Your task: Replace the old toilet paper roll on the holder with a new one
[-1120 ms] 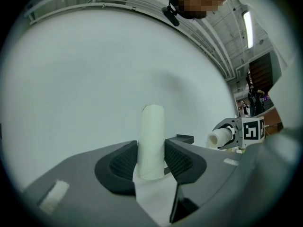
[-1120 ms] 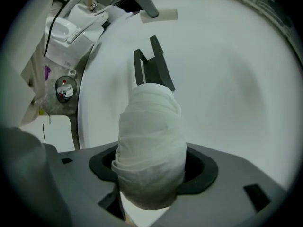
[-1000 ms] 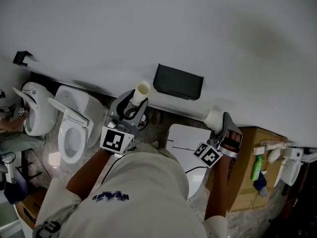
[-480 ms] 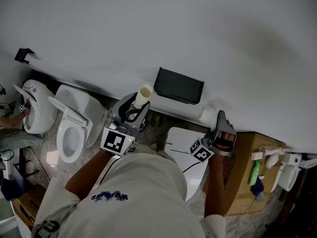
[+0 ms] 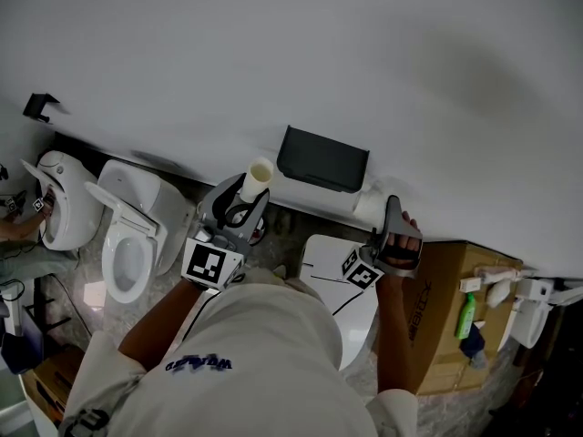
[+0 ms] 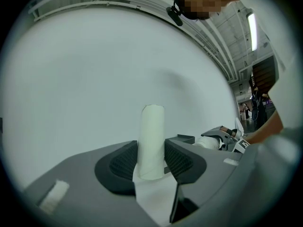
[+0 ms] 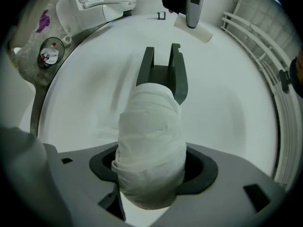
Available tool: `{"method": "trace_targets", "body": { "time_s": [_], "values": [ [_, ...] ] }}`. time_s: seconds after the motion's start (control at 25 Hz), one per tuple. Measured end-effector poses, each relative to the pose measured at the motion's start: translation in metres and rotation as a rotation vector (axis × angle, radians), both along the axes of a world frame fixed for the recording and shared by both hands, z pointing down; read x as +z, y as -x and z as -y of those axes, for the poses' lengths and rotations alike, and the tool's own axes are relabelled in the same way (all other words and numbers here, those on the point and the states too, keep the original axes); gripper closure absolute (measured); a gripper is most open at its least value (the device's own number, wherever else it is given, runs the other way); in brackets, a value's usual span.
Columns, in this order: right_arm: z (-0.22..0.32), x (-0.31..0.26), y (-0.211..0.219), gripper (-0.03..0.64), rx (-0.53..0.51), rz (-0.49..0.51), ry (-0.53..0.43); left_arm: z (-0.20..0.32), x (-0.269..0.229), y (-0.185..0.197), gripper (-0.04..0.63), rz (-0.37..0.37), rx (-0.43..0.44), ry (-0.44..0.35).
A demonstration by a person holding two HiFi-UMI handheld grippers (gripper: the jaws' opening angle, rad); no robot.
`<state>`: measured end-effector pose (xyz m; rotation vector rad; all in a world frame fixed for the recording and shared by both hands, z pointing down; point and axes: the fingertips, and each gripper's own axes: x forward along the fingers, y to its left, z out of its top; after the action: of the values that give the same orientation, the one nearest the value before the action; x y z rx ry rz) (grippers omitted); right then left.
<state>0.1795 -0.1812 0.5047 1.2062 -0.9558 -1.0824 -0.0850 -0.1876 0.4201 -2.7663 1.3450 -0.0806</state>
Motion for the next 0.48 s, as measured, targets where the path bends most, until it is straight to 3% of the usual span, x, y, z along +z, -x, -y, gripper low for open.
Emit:
{"method": "trace_targets", "body": {
  "time_s": [0.48],
  "values": [
    [0.012,0.003,0.005,0.313,-0.012,-0.029,0.027,-0.003,0.0,0.0,0.416,0.0,0.003,0.001]
  ]
}}
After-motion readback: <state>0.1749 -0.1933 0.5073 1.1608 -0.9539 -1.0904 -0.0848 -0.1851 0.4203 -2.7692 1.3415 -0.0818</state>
